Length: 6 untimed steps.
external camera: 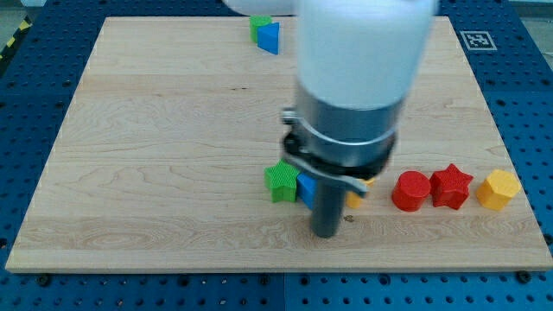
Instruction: Point your arm at red circle
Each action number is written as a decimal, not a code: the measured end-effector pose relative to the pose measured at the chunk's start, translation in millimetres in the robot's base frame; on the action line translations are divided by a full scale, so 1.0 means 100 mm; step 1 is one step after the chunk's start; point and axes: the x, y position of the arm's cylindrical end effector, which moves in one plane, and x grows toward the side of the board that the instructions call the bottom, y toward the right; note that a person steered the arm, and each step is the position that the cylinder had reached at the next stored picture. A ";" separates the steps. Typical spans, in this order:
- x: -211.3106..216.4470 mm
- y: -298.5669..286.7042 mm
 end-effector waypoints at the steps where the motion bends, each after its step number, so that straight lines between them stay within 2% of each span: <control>1: 0.00 0.55; 2: 0.00 1.35; 3: 0.00 1.84; 5: -0.02 1.89; 6: 0.02 1.68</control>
